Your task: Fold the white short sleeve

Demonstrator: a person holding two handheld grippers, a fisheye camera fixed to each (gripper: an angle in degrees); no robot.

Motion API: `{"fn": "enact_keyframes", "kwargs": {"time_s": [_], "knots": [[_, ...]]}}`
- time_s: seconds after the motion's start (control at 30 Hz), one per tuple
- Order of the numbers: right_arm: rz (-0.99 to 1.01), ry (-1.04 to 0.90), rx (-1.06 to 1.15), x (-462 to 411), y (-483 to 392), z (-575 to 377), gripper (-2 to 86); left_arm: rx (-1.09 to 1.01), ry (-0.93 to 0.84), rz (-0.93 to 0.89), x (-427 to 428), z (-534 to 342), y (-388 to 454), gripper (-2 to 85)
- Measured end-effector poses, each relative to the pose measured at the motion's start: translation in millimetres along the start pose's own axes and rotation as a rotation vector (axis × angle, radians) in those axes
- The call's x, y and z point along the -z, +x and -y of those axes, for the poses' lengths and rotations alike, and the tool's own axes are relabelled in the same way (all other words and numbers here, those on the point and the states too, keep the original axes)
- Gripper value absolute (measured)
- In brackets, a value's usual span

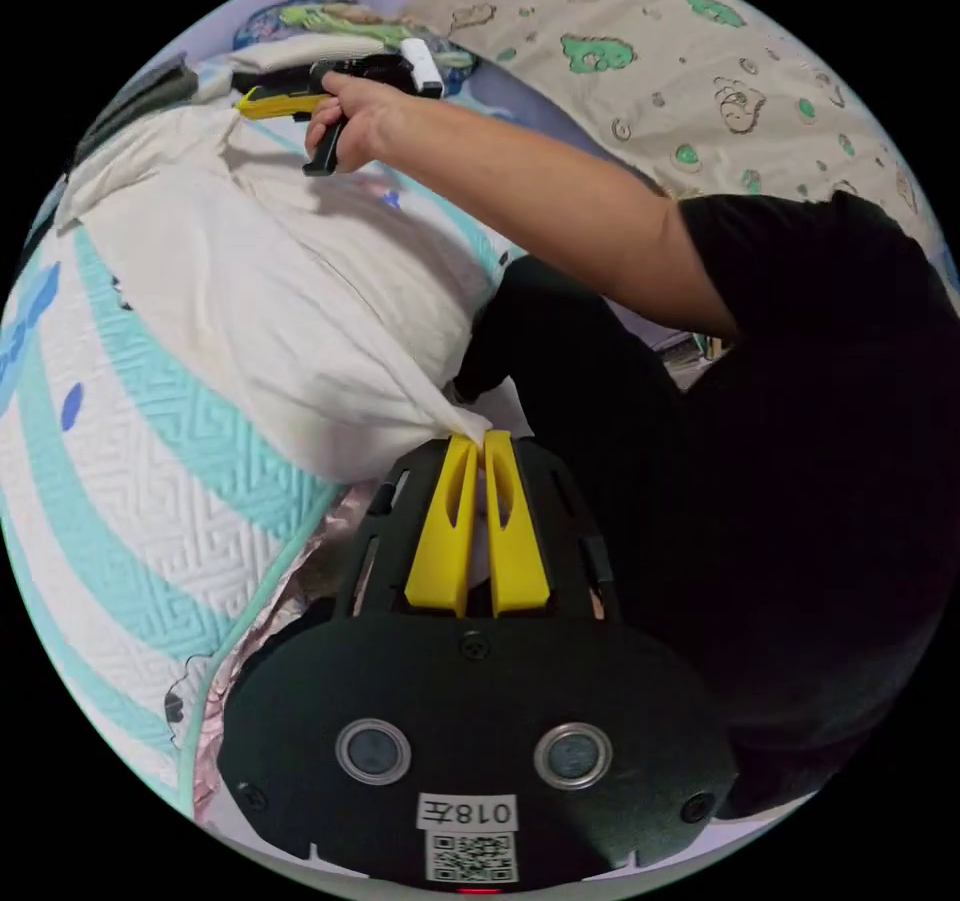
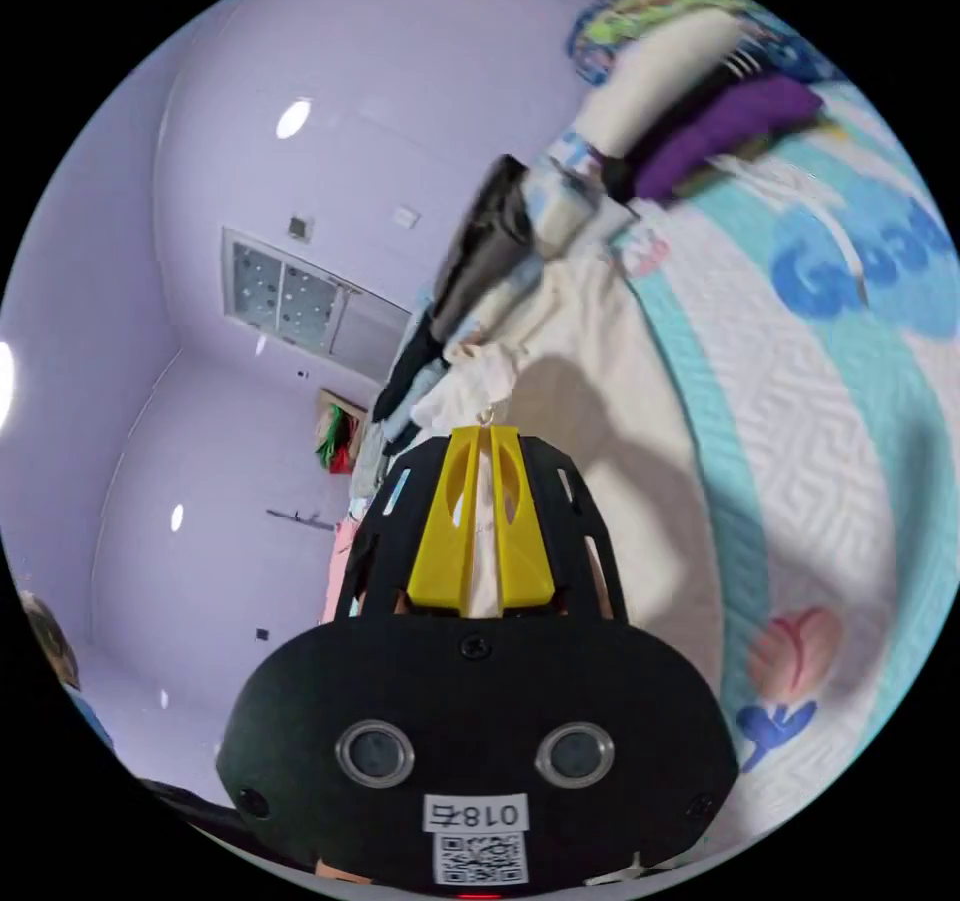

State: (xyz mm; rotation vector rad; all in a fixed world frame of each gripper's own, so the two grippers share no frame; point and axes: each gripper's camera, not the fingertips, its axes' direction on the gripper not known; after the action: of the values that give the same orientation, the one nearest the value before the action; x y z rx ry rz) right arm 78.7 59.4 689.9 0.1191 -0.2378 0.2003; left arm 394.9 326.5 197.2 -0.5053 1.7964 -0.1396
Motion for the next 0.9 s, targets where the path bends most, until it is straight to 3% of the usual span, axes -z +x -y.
{"fn": "enact_keyframes", "kwargs": {"time_s": [0.13, 0.33, 0.4, 0.53, 0.6, 0.73, 0.9], "knots": [[-0.011, -0.026, -0.027, 0, 18, 4, 0.8, 0.091, -0.134, 0.045, -38, 30, -10, -1.0], [-0.033, -0.053, 0.059, 7, 3, 23, 1.6, 0.167, -0.074, -0.002, -36, 44, -6, -0.4], [-0.124, -0.102, 0.047, 8, 7, 24, 2.7, 0.185, -0.091, -0.012, -43, 48, -3, 0.4], [-0.198, -0.168, 0.071, 24, 18, 16, 5.1, 0.165, -0.207, -0.142, -73, 52, 14, 11.4], [-0.217, -0.169, 0.165, 49, 12, 2, 5.7, 0.123, -0.191, -0.204, -73, 48, 28, 12.4], [-0.156, -0.277, 0.341, 82, -11, -40, 6.0, 0.125, 0.026, -0.254, -34, 32, 40, 11.4], [-0.105, -0.643, 0.547, 81, -36, -135, 6.2, 0.346, 0.069, 0.038, -8, 18, 8, 11.2]]}}
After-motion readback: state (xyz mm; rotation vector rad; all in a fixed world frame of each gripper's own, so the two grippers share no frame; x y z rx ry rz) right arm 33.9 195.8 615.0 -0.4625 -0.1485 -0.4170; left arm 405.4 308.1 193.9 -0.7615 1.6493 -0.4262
